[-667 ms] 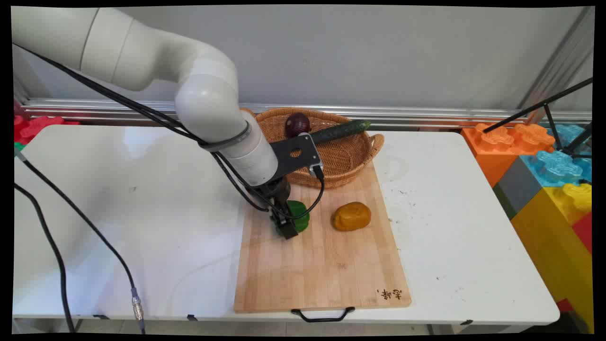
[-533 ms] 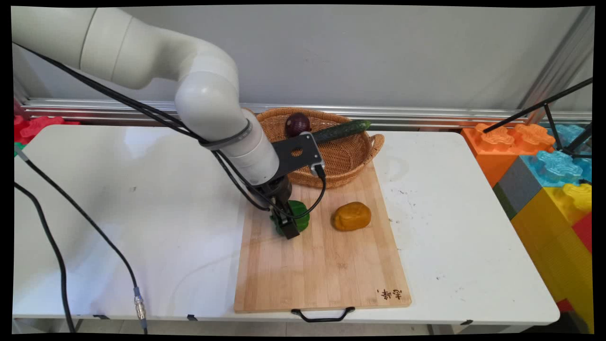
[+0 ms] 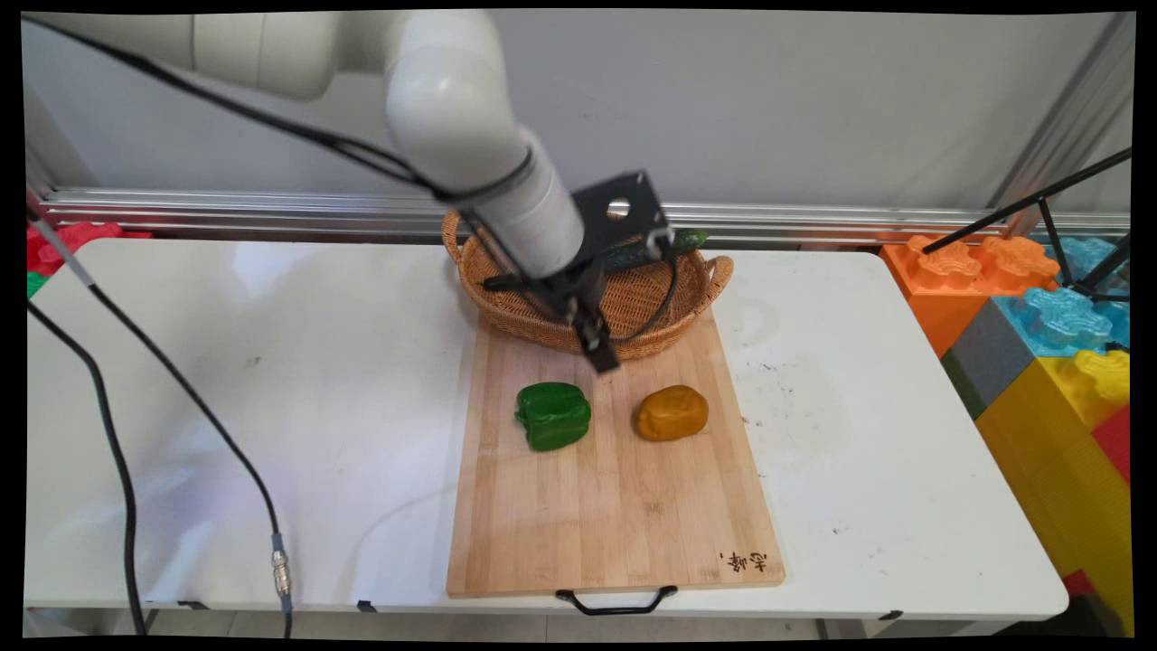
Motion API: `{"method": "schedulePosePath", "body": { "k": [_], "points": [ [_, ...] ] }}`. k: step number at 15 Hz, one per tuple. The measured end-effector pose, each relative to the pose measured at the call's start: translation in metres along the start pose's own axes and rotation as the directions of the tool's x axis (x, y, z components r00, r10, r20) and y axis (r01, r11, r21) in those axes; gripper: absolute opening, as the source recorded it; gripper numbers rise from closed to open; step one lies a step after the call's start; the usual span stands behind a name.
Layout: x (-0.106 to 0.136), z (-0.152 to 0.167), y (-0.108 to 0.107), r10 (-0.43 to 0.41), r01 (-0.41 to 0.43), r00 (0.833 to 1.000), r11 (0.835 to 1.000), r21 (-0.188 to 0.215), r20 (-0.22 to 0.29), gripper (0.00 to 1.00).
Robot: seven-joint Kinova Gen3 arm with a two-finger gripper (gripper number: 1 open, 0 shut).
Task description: Pick up the cucumber from the vegetable basket
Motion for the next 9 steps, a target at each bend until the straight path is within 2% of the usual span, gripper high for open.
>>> {"method": "schedulePosePath", "body": {
  "k": [5, 9],
  "points": [
    [0.023, 0.006, -0.045, 0.047, -0.044, 0.998, 0.994, 0.099, -0.034, 1.00],
    [0.032, 0.036, -0.079, 0.084, -0.077, 0.995, 0.989, 0.126, -0.052, 1.00]
  ]
}}
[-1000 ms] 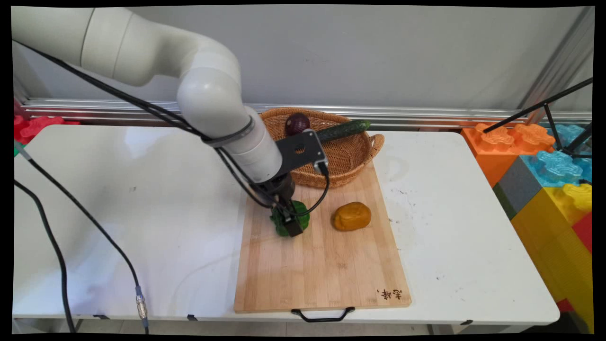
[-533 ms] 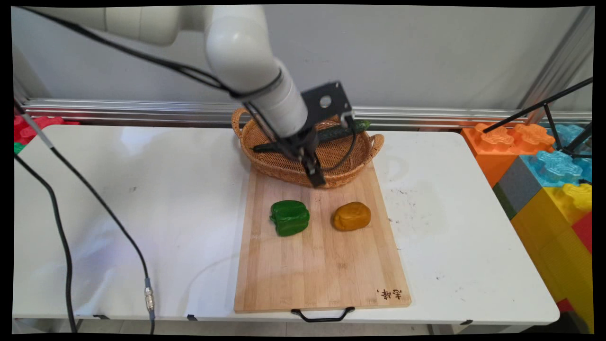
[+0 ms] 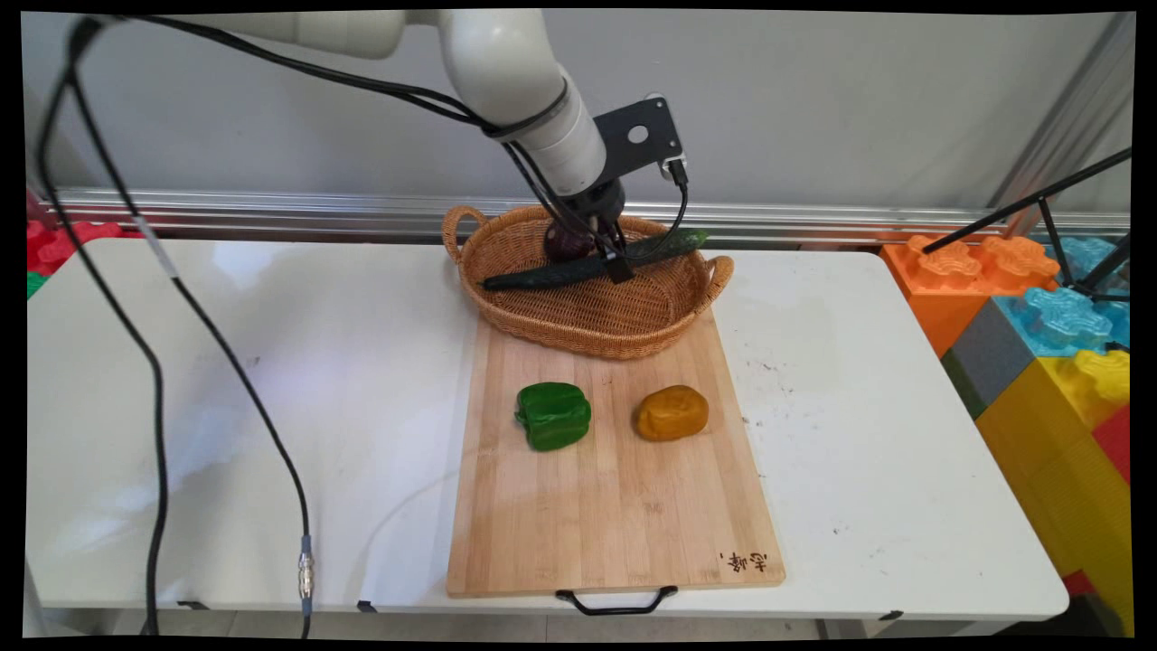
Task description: Pick up the cucumber from the vegetable basket, then place the picked object on the cutting board
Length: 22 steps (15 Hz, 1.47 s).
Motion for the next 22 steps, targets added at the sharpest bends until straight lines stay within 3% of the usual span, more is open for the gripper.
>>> {"method": "schedulePosePath", "body": {
  "k": [6, 14, 15, 22],
  "points": [
    [-0.004, 0.055, -0.023, 0.014, -0.014, 1.000, 1.000, 0.008, -0.017, 1.00],
    [-0.008, 0.098, -0.027, 0.008, -0.008, 0.999, 1.000, -0.017, -0.040, 1.00],
    [-0.008, 0.099, -0.027, 0.008, -0.009, 0.999, 1.000, -0.017, -0.041, 0.00],
    [-0.012, 0.097, -0.026, 0.015, -0.016, 0.999, 1.000, -0.017, -0.041, 0.00]
  ]
}}
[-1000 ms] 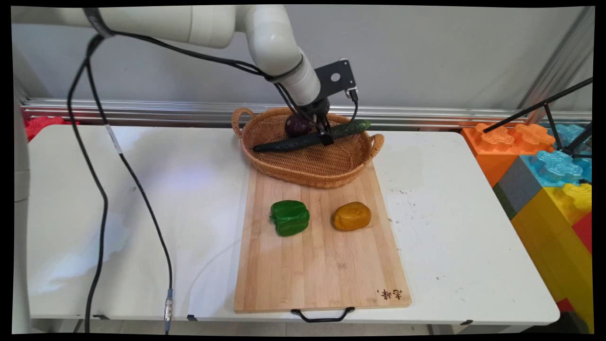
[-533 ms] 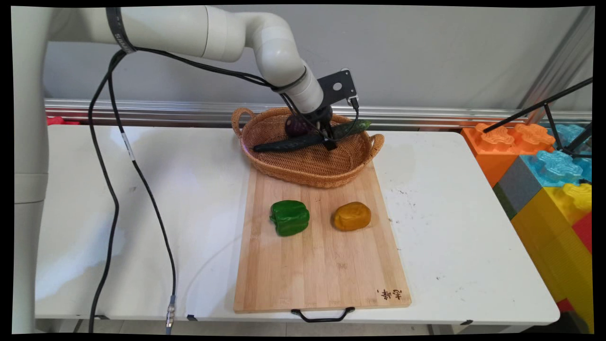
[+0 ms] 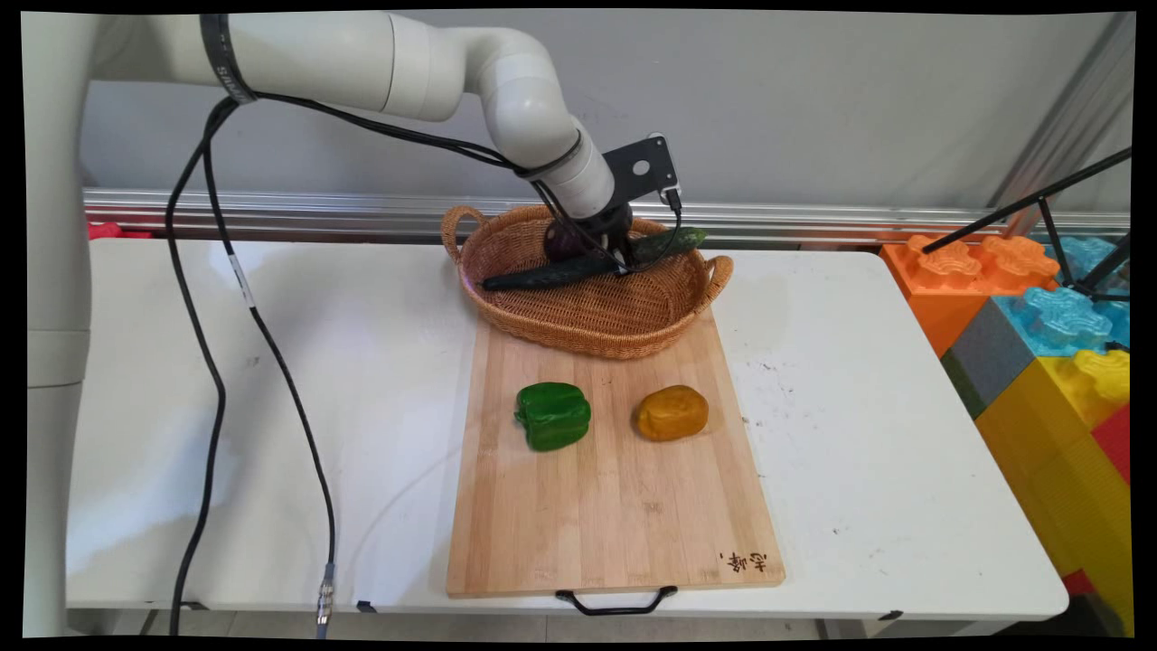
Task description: Place the picked object on the cutting board
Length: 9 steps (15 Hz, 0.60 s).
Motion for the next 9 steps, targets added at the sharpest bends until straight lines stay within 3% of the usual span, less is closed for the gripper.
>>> {"method": "schedulePosePath", "body": {
  "k": [4, 9],
  "points": [
    [0.005, -0.017, 0.005, -0.001, 0.001, 1.000, 1.000, 0.011, -0.012, 0.00],
    [0.027, -0.070, 0.018, -0.018, 0.019, 0.999, 0.998, 0.061, -0.032, 0.00]
  ]
}}
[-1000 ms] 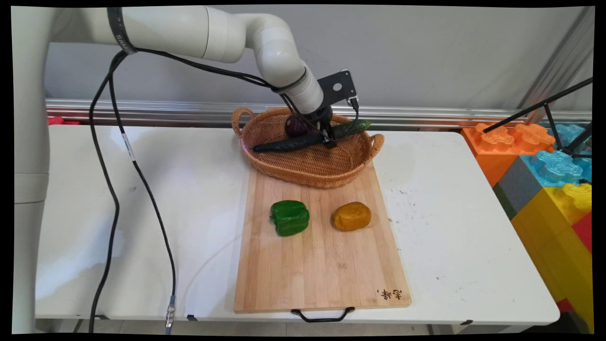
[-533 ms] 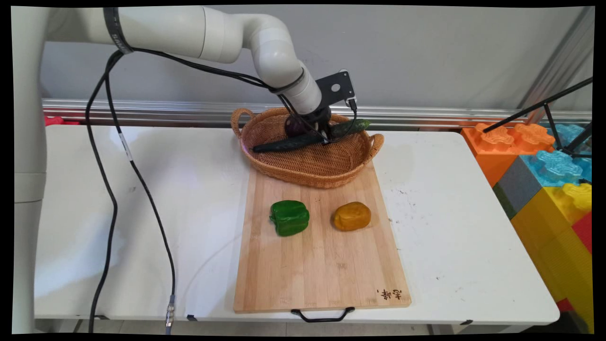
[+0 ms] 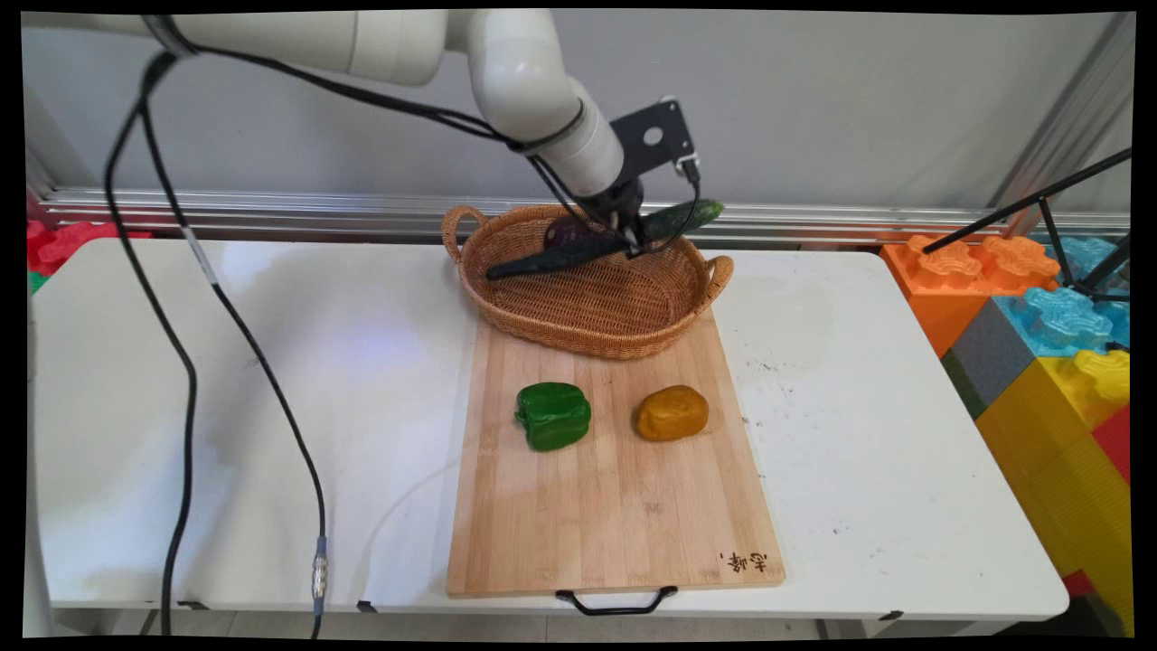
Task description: Place the picked object on the cutting board
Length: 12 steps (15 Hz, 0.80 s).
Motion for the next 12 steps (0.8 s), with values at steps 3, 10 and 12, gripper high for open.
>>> {"method": "schedulePosePath", "body": {
  "k": [3, 10, 12],
  "points": [
    [0.014, -0.031, 0.010, 0.006, -0.006, 1.000, 1.000, 0.008, -0.003, 0.00],
    [0.041, -0.111, 0.069, 0.027, -0.024, 0.999, 0.992, -0.127, 0.026, 0.00],
    [0.042, -0.127, 0.087, 0.029, -0.020, 0.998, 0.984, -0.179, 0.048, 0.00]
  ]
}}
